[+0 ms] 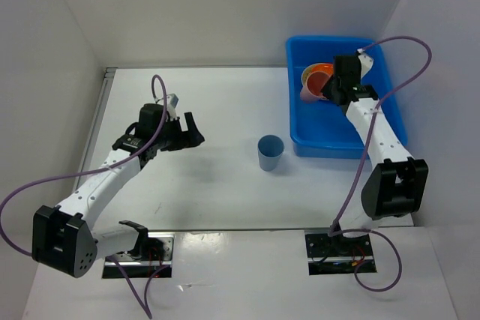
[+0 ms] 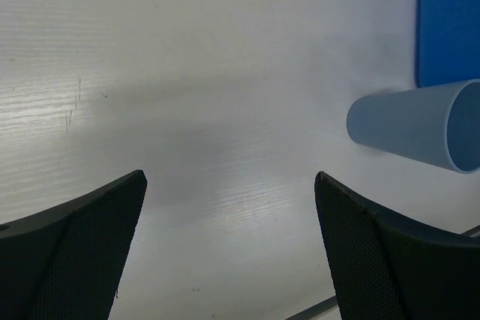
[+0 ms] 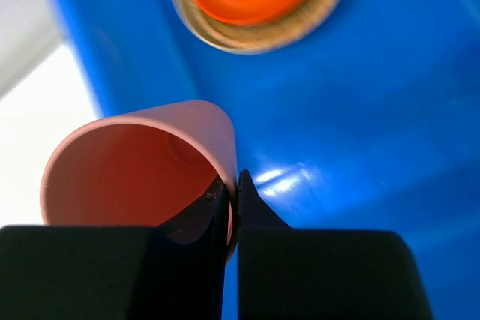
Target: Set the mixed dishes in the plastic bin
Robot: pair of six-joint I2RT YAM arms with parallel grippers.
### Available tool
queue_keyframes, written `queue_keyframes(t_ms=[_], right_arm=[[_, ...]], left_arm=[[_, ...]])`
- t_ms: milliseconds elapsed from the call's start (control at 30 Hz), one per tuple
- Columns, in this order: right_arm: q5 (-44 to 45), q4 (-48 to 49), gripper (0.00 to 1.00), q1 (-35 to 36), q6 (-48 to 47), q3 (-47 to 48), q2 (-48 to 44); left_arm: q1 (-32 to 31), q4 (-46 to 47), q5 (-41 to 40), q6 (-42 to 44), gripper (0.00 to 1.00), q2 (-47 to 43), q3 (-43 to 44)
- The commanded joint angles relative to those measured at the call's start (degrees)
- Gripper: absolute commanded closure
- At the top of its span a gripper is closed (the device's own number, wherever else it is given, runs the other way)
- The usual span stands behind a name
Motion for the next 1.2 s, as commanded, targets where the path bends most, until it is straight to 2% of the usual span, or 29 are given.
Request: queue_keyframes(t_ms=[0,167,267,433,700,933,1033,1067,1100,1167], right_arm=[[-2.94,0.99,1.0,-2.14,0.71,-2.21,1.52],[-1.37,-0.33,1.0,-1.62,0.19,-3.44,5.83],[-1.37,-0.86,1.0,-1.61,0.19,-4.94,6.45],[-1.98,-0.34,1.0,-0.3,0.19,-7.14,6.97],[1.89,-5.08,1.0,2.26,-0.43,-6.0,8.74],[3.03,-7.46,0.99,2.26,0.19,-5.38,8.21],[3.03,-8.07,0.78,2.26,0.19,-4.86,8.74],[3.03,-8.07,0.67,2.26,0.19,-4.16,8.74],[3.03,-8.07,0.5,2.26,0.19,-4.15,8.74],[3.03,-8.6,0.39,2.26,0.19,-3.36,7.25]], left_arm=[[0.23,2.09,1.28,1.56,0.01,1.22,0.96],[0.23,2.09,2.42,1.56,0.01,1.75,2.62],[0.23,2.09,5.74,1.56,0.01,2.8,5.6],[-4.95,1.56,7.08,1.56,0.01,6.84,11.58],[-9.61,0.77,6.46,2.7,0.01,13.79,18.96],[-14.53,-1.24,4.8,5.33,0.01,23.35,28.45],[-16.29,-3.0,1.99,6.74,0.01,27.32,30.75],[-17.34,-3.01,1.11,6.74,0.01,27.94,30.75],[-17.96,-3.01,0.41,6.74,0.01,28.55,30.75],[-17.96,-2.49,-0.65,6.74,0.01,28.56,30.75]])
